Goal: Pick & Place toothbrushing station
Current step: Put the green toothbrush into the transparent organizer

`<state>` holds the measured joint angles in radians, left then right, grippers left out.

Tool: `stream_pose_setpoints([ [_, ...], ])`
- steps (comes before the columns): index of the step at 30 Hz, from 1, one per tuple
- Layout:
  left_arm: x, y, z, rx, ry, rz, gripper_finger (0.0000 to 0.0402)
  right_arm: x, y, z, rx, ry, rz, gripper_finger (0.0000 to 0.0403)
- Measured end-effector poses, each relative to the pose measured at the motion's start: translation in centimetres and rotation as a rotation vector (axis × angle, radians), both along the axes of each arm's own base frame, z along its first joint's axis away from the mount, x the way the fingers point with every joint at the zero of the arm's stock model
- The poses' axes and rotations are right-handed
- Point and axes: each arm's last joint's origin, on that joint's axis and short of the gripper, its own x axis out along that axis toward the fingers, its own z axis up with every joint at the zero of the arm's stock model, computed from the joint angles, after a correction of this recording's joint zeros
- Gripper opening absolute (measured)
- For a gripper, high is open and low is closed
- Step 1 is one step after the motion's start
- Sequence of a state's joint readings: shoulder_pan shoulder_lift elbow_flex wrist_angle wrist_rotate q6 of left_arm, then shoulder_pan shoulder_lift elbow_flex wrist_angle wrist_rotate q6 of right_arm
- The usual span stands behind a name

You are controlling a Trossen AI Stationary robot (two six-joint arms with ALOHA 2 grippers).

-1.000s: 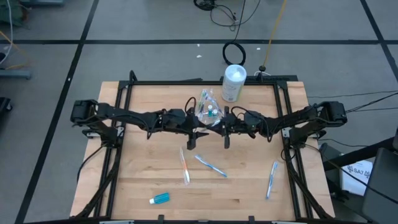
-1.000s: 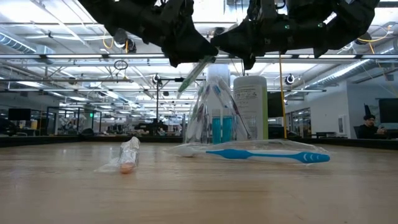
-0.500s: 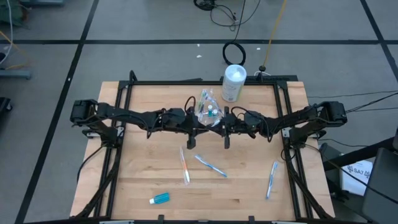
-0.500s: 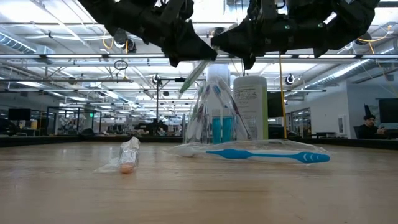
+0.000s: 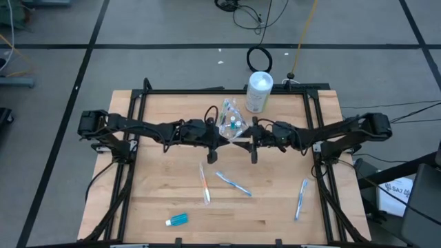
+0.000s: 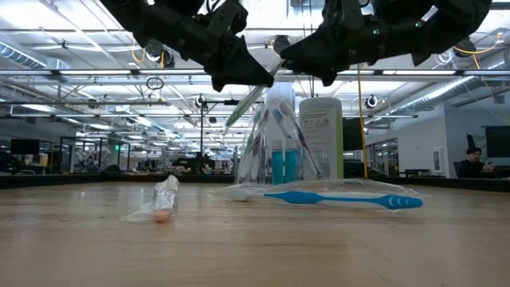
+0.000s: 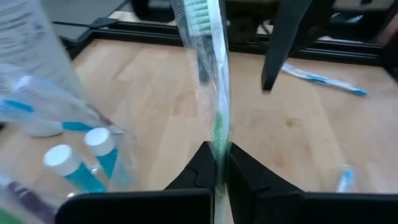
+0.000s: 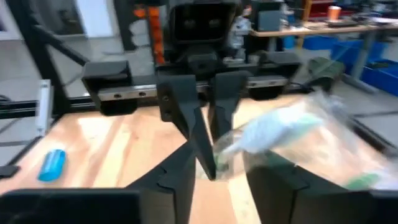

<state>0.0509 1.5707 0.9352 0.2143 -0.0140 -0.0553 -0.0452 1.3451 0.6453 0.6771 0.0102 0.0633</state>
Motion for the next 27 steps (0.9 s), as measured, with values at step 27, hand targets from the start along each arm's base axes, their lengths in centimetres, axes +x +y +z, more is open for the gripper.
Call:
stream_pose_setpoints([
  [27, -3.2, 4.1, 1.5, 0.118, -0.435, 0.543, 0.0007, -3.0, -0.1, 0.2, 0.046, 0.242, -0.152, 0.0187],
])
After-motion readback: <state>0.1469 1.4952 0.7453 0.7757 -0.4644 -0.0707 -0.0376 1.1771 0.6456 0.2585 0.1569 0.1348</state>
